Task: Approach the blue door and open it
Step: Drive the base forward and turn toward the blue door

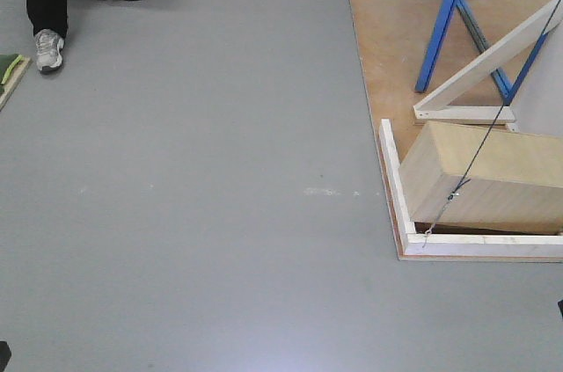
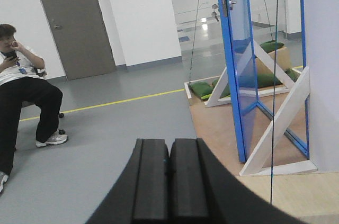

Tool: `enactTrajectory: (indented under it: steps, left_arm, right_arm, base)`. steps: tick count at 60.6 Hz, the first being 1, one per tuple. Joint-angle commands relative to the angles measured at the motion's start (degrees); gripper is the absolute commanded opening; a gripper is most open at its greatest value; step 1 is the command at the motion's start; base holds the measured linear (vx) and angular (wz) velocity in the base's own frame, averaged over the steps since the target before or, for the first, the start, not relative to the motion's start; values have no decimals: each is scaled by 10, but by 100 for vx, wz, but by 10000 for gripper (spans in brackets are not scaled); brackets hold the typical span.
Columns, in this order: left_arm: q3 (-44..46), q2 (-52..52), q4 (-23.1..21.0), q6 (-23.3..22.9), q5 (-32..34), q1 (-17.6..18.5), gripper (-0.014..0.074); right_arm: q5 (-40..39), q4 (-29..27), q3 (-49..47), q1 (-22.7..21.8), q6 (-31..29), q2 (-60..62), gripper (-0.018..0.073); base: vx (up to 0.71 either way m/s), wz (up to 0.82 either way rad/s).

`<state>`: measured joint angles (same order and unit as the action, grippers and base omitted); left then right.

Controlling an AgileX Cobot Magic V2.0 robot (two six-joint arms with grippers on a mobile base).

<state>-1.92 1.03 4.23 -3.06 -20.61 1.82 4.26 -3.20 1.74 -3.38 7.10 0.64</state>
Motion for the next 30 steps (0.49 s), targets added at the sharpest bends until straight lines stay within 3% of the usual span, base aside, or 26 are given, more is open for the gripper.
enactTrajectory:
  steps: [1,30]
  left_arm:
    - [14,11,1,-2,43,1,71]
    - [14,11,1,-2,43,-3,71]
  right_arm:
    - [-48,1,4,1,0,9,-4]
    - [-48,1,4,2,0,9,-4]
  base:
    - [25,0]
    - [24,0]
